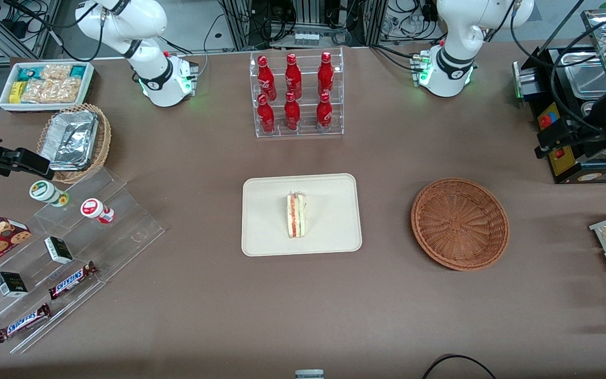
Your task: Place sandwich from basket to tray
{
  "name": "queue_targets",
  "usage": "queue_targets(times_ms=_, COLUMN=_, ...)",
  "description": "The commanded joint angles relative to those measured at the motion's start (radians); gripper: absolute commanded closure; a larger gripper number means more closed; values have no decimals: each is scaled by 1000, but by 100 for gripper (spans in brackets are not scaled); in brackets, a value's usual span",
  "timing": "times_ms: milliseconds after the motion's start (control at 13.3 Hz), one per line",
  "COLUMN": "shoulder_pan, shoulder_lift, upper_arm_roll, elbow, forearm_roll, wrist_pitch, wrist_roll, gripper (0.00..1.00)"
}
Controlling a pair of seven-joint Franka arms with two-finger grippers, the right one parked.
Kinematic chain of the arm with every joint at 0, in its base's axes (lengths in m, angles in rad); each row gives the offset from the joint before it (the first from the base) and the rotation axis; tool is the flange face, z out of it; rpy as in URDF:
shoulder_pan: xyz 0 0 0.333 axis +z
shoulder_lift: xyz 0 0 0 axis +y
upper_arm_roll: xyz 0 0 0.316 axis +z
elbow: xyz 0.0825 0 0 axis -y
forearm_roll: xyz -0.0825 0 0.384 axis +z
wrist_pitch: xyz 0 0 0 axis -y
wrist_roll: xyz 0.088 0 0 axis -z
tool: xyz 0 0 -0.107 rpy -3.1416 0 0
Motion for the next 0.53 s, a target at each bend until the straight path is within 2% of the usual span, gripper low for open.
queue_targets(times_ms=0, shoulder_pan=172, shoulder_lift=-36, upper_arm_roll=-166, elbow=-19, forearm_roll=-10, wrist_pitch=-30, wrist_roll=23, gripper=0)
queue_targets(times_ms=452, shoulder_pan=147, shoulder_lift=-46, upper_arm_roll=-158, elbow=-24, forearm_roll=7, wrist_pitch=-55, wrist_roll=18, gripper=0)
